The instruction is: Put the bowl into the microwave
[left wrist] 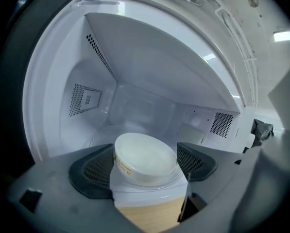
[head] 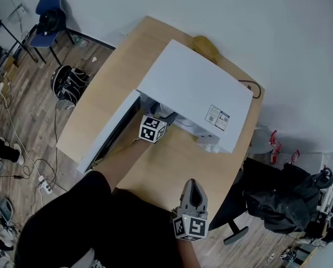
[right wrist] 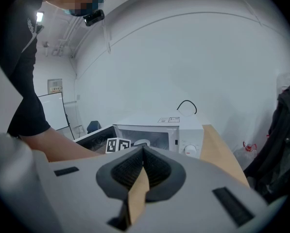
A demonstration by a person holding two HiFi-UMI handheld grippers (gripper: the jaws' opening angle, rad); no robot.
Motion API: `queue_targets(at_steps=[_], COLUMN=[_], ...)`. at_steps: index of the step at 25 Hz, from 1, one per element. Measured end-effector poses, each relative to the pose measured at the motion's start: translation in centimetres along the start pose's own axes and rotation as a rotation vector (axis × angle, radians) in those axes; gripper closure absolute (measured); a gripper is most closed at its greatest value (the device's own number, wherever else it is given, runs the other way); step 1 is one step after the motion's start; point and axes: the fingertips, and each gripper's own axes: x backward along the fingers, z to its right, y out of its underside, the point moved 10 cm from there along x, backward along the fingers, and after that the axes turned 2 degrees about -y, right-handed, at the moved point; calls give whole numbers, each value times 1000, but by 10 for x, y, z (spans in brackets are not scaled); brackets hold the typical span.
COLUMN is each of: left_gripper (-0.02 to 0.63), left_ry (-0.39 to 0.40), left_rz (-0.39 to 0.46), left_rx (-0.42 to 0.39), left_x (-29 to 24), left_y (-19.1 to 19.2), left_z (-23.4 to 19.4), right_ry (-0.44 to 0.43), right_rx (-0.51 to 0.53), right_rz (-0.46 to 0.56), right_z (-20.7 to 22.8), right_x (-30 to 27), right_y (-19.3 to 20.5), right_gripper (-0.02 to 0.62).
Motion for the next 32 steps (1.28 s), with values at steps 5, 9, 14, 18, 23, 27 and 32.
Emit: queue_targets(at_steps=[5, 9, 14, 18, 23, 27, 32], left_gripper=[229, 229, 229, 229, 230, 229, 229], left_ry=[2, 9, -38, -38, -35, -32, -48], left_rz=[18, -6, -31, -53, -68, -78, -59], left_rx=[6, -86, -117, -168, -184, -198, -192], left_x=[9, 12, 8, -1, -13, -27, -38], left_y=[-1, 4, 5, 0, -2, -3, -1], left_z=[0, 7, 6, 11, 17, 20, 21], right_ry=[18, 8, 4, 15, 21, 27, 36], right_rx=[-14, -10, 5, 7, -3, -13, -21], right_rz=[-11, -12, -20, -22, -21, -25, -24], right_z=[3, 1, -1, 1, 6, 8, 14], right_x=[-2, -5, -5, -6, -8, -10, -11], right_y=[0, 0, 1, 2, 1, 2, 2], right_gripper=[535, 535, 535, 535, 535, 535, 535])
